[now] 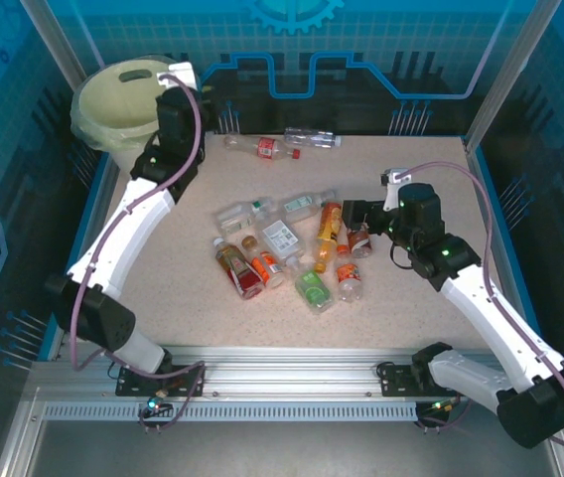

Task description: Put the plastic bottles in the bin

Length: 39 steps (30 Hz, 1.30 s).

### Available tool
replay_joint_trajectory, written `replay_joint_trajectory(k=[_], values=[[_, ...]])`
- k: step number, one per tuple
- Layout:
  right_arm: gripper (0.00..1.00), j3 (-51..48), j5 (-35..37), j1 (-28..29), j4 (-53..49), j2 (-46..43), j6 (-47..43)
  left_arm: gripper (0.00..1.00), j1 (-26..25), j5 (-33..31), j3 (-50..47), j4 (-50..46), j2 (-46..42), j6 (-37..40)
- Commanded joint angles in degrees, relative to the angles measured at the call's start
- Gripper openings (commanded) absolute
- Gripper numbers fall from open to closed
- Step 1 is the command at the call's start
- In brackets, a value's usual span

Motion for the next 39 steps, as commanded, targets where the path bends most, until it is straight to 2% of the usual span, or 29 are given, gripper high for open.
replay_joint_trajectory(k=[1, 7, 12, 15, 21, 29, 34, 39], values=[[1.00, -1.27, 0.24, -0.88, 2.58, -1.99, -1.39, 0.48, 2.84, -5.56, 7.72, 3.44, 4.69, 8.33], [1.00, -1.94, -0.31, -1.17, 4.53, -4.24, -3.10, 0.49, 8.12, -6.09, 20.39, 1.36, 14.07, 10.73], [1.00, -2.59, -1.31, -1.22, 5.74, -5.54, -3.64, 0.48, 11.73, -4.97, 38.48, -7.42, 25.77, 10.62], [1.00, -3.04, -1.60, -1.33, 6.58, -5.72, -3.11, 0.49, 13.26, -4.95, 44.57, -9.62, 30.96, 10.74], [1.00, -2.43, -3.16, -1.33, 6.64, -5.24, -2.49, 0.50, 18.46, -3.91, 41.80, -10.00, 32.35, 4.21], [1.00, -2.69, -3.12, -1.30, 6.03, -5.15, -0.25, 0.52, 23.23, -2.51, 37.99, -10.12, 32.62, 1.08], [1.00, -2.77, -3.56, -1.30, 5.54, -4.93, 0.10, 0.53, 25.20, -4.15, 36.94, -9.65, 33.77, 0.56], [1.00, -4.17, -7.87, -1.28, 7.68, -5.42, -1.20, 0.56, 26.70, -6.73, 37.03, -11.41, 35.30, -1.45]])
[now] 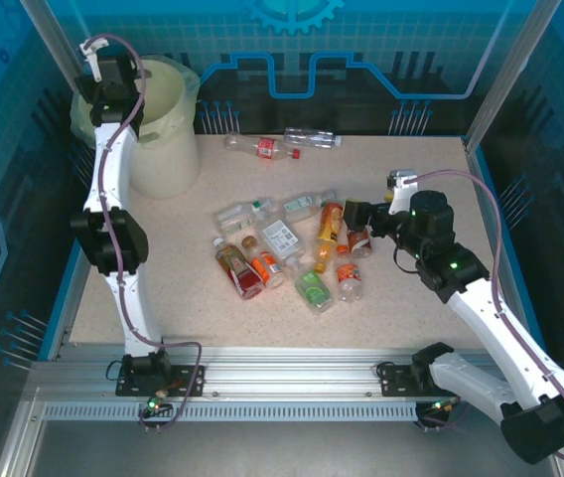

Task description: Put the plastic bottles in the bin

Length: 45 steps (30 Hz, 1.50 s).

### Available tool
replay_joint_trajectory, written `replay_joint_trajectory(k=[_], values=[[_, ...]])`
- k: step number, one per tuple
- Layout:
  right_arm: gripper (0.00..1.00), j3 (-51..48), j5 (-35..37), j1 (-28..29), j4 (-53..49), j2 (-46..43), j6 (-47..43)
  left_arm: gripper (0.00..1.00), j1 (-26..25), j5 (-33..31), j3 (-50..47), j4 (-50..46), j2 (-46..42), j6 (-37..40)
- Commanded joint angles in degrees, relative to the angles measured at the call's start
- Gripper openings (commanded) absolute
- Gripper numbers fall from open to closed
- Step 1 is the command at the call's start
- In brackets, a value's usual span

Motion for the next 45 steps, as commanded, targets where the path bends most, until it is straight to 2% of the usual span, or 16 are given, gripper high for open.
replay_joint_trajectory(k=[1, 7, 16, 22, 28, 40, 45], values=[[1.00, -0.97, -3.35, -0.69, 2.27, -0.39, -0.36, 0.57, 1.63, -2.81, -0.20, -1.25, 1.44, -3.19], [1.00, -0.81, -2.91, -0.69, 1.48, -0.04, 0.00, 0.64, 2.04, -2.48, 1.48, -4.87, 3.12, -6.56], [1.00, 0.61, -3.86, -0.71, -0.31, 1.10, 0.13, 0.81, 1.86, -2.08, 4.85, -10.57, 3.79, -11.71], [1.00, 0.44, -3.67, -0.69, 0.16, 1.45, 0.70, 0.90, 1.43, -0.83, 6.51, -11.82, 2.11, -12.64], [1.00, 0.18, -2.25, -0.74, 0.04, 1.72, 3.19, 0.98, -0.28, 3.11, 6.53, -13.44, -1.48, -15.23], [1.00, -0.97, -0.12, -0.72, -0.20, 2.60, 4.17, 0.99, -5.57, 12.99, -1.92, -12.28, -11.13, -21.59], [1.00, -4.11, -0.53, -0.76, 2.24, 2.34, 3.78, 0.99, -8.88, 18.56, -11.82, -8.08, -18.21, -24.87]])
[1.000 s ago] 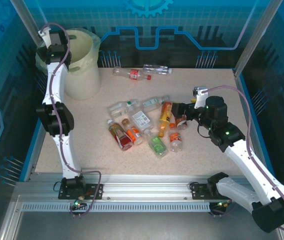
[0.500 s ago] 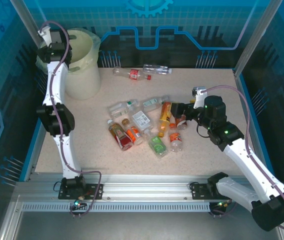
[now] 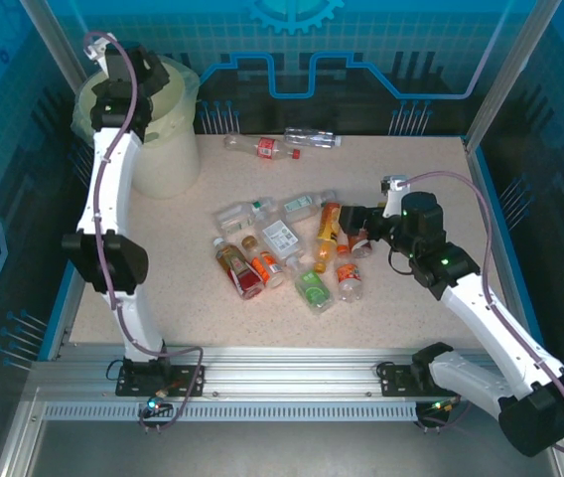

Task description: Put the plastic bottles in the bin

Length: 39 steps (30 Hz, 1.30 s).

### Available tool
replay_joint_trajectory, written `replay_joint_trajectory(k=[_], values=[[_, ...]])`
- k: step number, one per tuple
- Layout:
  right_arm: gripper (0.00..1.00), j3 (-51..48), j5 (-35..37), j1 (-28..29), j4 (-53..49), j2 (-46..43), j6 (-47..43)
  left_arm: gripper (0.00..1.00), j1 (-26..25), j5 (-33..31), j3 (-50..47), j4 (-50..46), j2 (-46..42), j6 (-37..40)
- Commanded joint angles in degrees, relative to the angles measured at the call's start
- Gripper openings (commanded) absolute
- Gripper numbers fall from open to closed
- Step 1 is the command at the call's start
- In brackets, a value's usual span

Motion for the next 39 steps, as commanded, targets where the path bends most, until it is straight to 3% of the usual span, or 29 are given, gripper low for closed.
replay_joint_trajectory(k=[1, 8, 14, 18, 22, 28, 32, 35, 39], values=[[1.00, -1.56, 0.70, -0.71, 1.91, -0.31, 0.04, 0.99, -2.41, 5.78, -6.26, 3.35, -5.27, -4.07], [1.00, -2.40, 1.67, -0.66, 2.18, -0.04, 1.15, 0.99, -9.48, 8.49, -28.51, 9.56, -17.52, -11.76], [1.00, -5.47, 7.36, -0.66, 5.58, -0.83, 4.25, 0.99, -15.84, 4.13, -45.11, 10.04, -25.63, -18.72], [1.00, -3.57, 14.80, -0.70, 0.14, 0.53, 9.35, 0.99, -18.28, 2.93, -54.70, 11.04, -30.70, -22.50], [1.00, -1.46, 12.21, -1.77, -3.82, 2.81, 8.16, 0.99, -21.69, 0.99, -59.34, 4.58, -34.41, -24.02], [1.00, -5.04, 2.11, -4.85, 2.73, 3.66, 7.13, 0.99, -23.69, 10.01, -66.50, -5.74, -37.33, -26.72], [1.00, -3.92, 1.22, -3.92, 2.15, 5.11, 5.03, 0.99, -24.23, 18.03, -73.66, -4.53, -40.90, -29.88], [1.00, -4.88, 4.00, -2.12, 3.65, 5.23, 4.55, 0.99, -25.73, 20.48, -76.87, -3.97, -41.51, -32.73], [1.00, -5.71, 0.66, 0.55, 7.11, 5.92, -0.77, 0.99, -28.74, 21.56, -79.70, -2.87, -39.58, -35.61]])
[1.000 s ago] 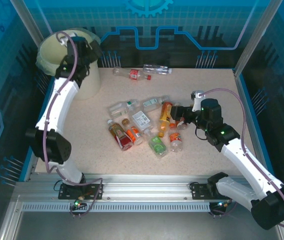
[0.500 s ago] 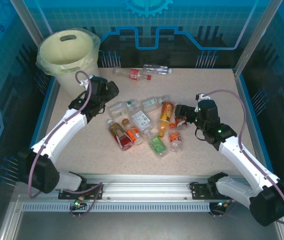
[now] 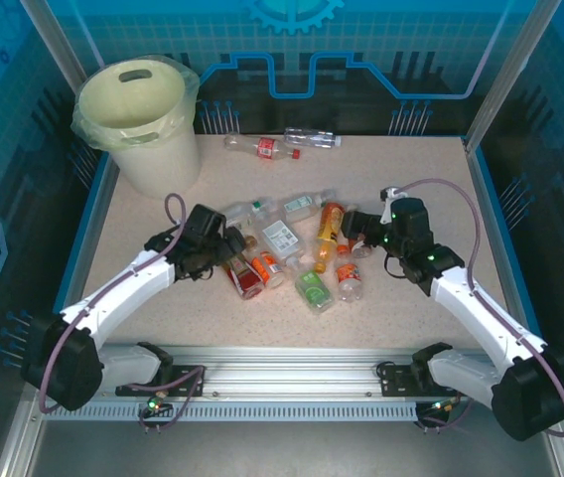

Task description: Put the plastic bottles in the bin

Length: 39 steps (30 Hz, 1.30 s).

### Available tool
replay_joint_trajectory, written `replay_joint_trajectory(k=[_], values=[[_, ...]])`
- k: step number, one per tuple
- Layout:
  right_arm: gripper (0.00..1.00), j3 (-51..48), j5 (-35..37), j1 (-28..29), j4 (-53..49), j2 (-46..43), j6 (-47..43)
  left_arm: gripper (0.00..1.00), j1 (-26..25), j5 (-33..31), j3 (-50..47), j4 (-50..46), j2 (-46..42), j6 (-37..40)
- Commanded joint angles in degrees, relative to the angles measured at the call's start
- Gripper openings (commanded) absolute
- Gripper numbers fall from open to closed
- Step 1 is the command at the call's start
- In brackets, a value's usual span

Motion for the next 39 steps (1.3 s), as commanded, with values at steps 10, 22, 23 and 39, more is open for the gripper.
replay_joint_trajectory(k=[10, 22, 23, 39], values=[[1.00, 5.34, -2.81, 9.04, 0.20, 6.40, -12.66, 0.99, -2.55, 1.76, -4.38, 4.51, 6.50, -8.45], [1.00, 8.88, -2.88, 16.78, -0.33, 9.20, -20.97, 0.94, 1.89, 1.35, -2.27, 7.09, 15.35, -2.56], [1.00, 8.96, -2.60, 17.15, -0.21, 9.28, -21.18, 0.91, 1.90, 0.84, -2.64, 7.46, 15.35, -2.36], [1.00, 11.68, -3.61, 19.24, 0.91, 11.37, -21.48, 0.67, 4.23, 3.07, -7.17, 10.93, 11.63, 1.09]])
